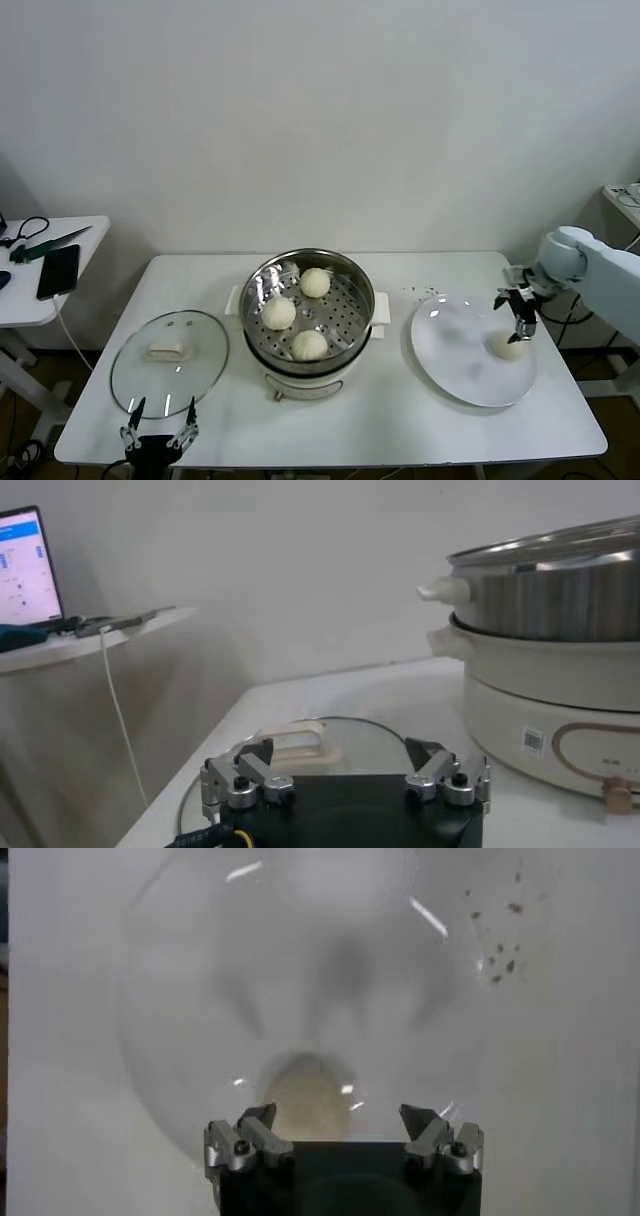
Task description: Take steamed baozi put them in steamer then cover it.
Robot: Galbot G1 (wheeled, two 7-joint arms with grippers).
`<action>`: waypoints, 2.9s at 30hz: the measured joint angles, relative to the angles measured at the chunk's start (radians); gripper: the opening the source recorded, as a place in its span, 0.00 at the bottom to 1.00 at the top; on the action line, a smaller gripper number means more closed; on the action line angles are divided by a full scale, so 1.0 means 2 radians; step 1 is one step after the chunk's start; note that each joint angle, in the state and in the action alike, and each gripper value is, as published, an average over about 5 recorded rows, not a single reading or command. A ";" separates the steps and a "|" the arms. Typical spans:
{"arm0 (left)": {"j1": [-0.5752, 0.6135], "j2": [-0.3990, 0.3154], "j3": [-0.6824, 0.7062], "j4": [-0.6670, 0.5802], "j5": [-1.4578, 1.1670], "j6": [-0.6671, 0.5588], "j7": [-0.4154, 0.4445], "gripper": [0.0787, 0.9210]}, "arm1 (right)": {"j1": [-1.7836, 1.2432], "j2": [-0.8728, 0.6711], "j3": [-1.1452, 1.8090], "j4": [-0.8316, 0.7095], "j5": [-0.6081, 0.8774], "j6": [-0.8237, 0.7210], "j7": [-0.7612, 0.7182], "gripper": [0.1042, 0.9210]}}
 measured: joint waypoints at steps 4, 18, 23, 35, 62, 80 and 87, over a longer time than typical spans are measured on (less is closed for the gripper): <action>-0.001 0.000 0.000 0.001 0.001 0.001 0.000 0.88 | -0.022 0.004 0.021 -0.018 -0.012 0.001 -0.001 0.88; -0.003 0.000 0.000 0.003 0.004 0.004 0.001 0.88 | -0.053 0.022 0.045 -0.049 -0.024 0.005 -0.008 0.87; -0.004 -0.001 0.001 0.004 0.007 0.004 0.001 0.88 | -0.056 0.028 0.049 -0.057 -0.027 0.009 -0.009 0.80; -0.004 -0.001 0.005 0.004 0.008 0.002 0.001 0.88 | -0.044 0.027 0.038 -0.055 -0.008 0.009 -0.004 0.74; -0.024 0.011 0.043 -0.003 0.017 0.005 0.006 0.88 | 0.315 0.164 -0.286 0.069 0.376 -0.100 0.072 0.74; -0.036 0.022 0.053 -0.001 0.024 0.008 0.006 0.88 | 0.357 0.302 -0.393 0.103 0.494 -0.138 0.129 0.74; -0.037 0.024 0.051 -0.001 0.021 0.008 0.007 0.88 | 0.348 0.328 -0.413 0.101 0.497 -0.141 0.134 0.75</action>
